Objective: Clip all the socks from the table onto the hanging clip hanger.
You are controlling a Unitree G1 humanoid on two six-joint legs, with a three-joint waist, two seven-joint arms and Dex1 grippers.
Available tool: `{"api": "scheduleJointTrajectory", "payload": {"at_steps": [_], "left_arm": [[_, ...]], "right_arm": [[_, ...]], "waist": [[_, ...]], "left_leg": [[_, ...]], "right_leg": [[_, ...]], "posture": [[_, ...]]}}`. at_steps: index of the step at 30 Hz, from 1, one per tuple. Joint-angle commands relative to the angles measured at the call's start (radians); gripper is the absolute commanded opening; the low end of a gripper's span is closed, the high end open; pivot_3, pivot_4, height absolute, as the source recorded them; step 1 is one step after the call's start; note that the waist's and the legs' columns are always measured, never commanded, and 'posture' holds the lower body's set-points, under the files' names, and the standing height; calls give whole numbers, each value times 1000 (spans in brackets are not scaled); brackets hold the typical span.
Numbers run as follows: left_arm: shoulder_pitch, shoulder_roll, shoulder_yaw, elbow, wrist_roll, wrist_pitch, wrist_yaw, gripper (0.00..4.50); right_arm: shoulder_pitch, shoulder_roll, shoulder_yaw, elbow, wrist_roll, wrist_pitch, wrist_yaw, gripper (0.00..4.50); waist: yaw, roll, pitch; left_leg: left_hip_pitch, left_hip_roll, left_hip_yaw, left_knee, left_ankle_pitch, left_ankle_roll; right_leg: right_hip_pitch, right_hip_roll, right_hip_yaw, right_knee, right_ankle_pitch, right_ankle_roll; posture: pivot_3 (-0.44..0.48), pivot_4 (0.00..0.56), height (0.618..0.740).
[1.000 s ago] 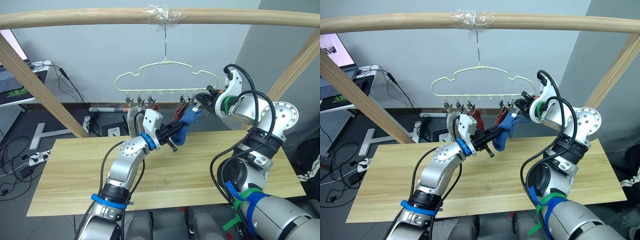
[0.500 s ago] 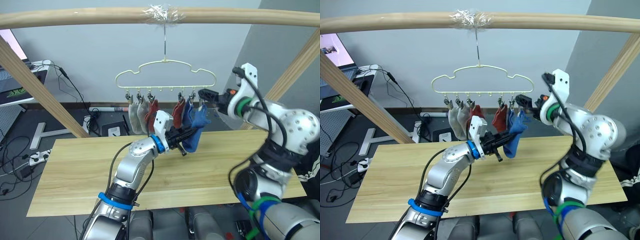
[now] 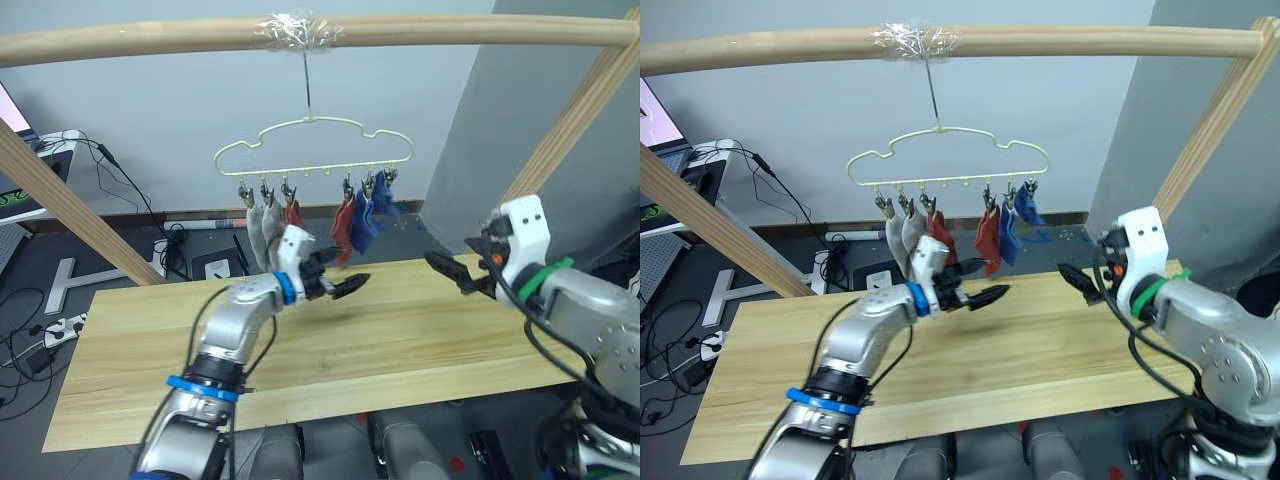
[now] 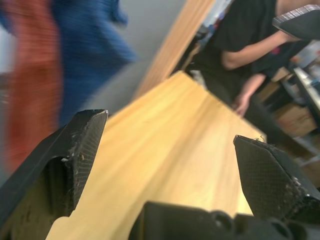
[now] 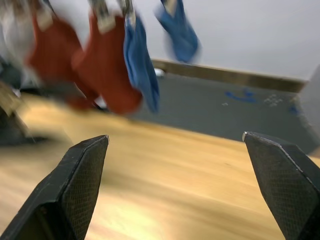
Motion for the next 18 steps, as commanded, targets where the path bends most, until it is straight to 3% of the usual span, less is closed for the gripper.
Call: {"api": "scheduleJointTrajectory", "payload": {"at_steps": [1, 4, 7, 9, 18], "left_arm": [[29, 103, 56, 36, 62, -96, -3, 4457], [69, 207, 122, 36, 50, -94, -35, 4457], [63, 288, 173, 66, 48, -91, -43, 4457], [57, 336, 214, 83, 33, -59, -45, 4457], [133, 431, 347, 13, -42, 75, -50, 4457]], "right_arm": [[154, -38, 24, -82, -50, -256, 114, 4500], [285, -76, 36, -95, -97, -404, 187, 4500], [313, -109, 40, -57, -123, -491, 233, 4500], [337, -112, 22, -30, -127, -536, 256, 4500], [369, -144, -9, 105, -175, -681, 315, 4500]], "waist": [[-4, 0, 0], [-1, -1, -1], [3, -9, 3], [6, -12, 4], [50, -14, 3]], "left_leg": [[1, 0, 1, -1, 0, 0], [1, 0, 1, 0, 0, 0], [2, 0, 2, 1, 0, 0], [2, 0, 1, 3, 0, -1], [3, 0, 2, -1, 0, -1]], "right_leg": [[0, 0, 1, 0, -1, 0], [1, -1, 1, 1, -1, 0], [1, -2, 1, 1, -1, -1], [2, -2, 1, 1, -3, -6], [2, -2, 0, 1, -1, -2]], "posture": [[-83, 156, 740], [-36, 145, 740], [27, 188, 740], [41, 164, 740], [137, 155, 740]]}}
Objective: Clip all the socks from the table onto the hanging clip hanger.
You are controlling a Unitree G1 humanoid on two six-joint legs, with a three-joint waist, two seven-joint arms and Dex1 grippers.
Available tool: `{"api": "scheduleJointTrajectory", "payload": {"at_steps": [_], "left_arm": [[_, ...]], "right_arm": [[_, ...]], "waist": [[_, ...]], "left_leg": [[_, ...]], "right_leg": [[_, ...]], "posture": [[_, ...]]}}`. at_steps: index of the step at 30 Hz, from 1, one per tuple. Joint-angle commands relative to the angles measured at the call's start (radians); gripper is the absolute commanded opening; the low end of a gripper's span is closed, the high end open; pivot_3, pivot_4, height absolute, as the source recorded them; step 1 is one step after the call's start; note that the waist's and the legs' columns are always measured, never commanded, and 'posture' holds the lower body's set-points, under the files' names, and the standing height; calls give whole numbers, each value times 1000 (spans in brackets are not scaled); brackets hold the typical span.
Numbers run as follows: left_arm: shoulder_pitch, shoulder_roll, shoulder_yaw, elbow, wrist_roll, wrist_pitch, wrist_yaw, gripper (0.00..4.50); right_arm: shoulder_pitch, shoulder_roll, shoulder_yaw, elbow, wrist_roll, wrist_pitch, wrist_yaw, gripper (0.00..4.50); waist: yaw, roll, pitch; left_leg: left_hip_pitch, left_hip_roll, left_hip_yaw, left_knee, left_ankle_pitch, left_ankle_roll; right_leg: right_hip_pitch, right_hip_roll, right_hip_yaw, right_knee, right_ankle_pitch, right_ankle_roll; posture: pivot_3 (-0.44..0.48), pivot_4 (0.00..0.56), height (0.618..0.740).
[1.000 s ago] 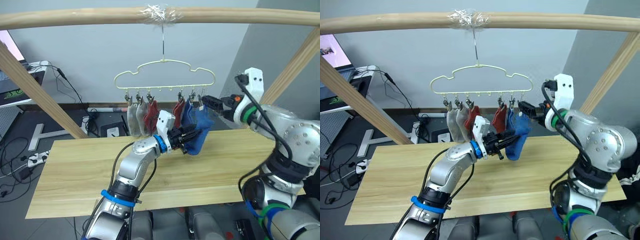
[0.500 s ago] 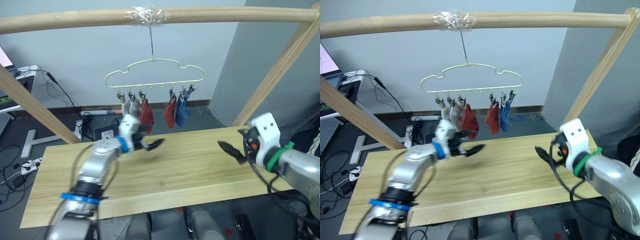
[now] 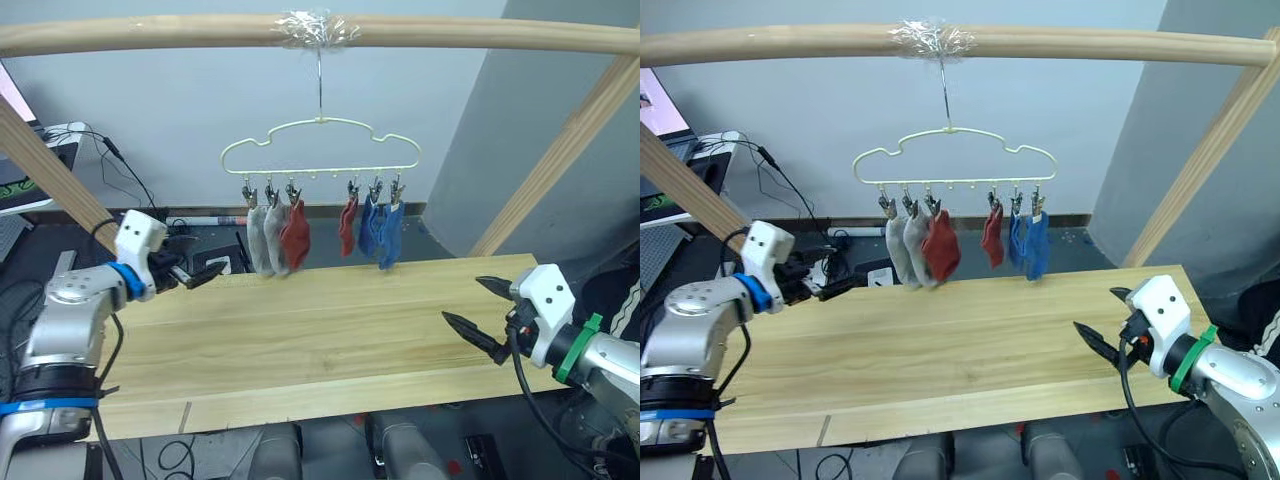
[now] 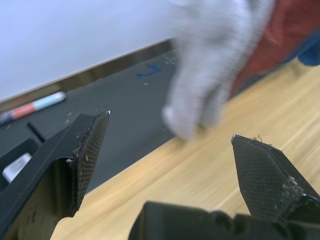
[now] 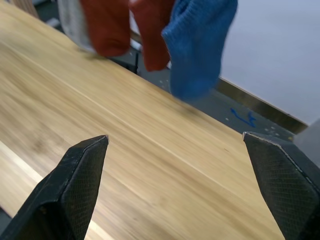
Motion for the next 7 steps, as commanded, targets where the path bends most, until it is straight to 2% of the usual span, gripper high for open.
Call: {"api": "scheduleJointTrajectory", "payload": {"at_steps": [1, 7], "left_arm": [[45, 9, 45, -70, -9, 24, 31, 4457], [47, -15, 62, -113, -38, 93, 74, 4457]], "right_arm": [[-22, 0, -21, 20, -2, -48, 13, 4500], [-74, 0, 13, 55, -8, -67, 4, 4500]], "waist": [[12, 0, 0], [32, 0, 0]], "left_leg": [[0, 0, 0, -1, 0, 0], [0, 0, -1, 2, 0, 0]], "right_leg": [[0, 0, 0, 0, 0, 0], [0, 0, 0, 2, 0, 0]], "posture": [[139, 153, 740], [153, 142, 740]]}}
